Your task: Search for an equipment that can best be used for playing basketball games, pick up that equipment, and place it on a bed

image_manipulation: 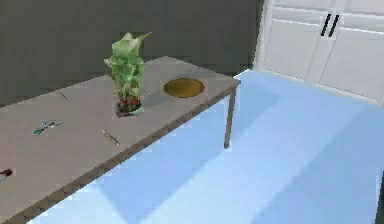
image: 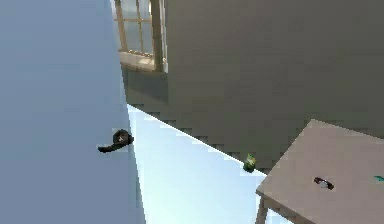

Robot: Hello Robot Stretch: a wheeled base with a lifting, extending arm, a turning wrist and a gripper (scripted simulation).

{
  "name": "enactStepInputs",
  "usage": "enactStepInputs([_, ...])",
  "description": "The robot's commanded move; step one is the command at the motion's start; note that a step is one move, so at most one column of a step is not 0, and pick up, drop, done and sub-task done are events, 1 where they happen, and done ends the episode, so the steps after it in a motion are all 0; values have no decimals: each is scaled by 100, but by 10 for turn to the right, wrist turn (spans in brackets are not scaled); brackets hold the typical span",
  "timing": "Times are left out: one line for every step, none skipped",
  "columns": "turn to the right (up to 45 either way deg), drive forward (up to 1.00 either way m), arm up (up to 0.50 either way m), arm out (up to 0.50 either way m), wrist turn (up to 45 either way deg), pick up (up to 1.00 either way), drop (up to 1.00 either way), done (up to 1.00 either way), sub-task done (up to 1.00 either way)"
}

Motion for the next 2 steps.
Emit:
enactStepInputs([0, 45, 0, 0, 0, 0, 0, 0, 0])
enactStepInputs([-30, 0, 0, 0, 0, 0, 0, 0, 0])
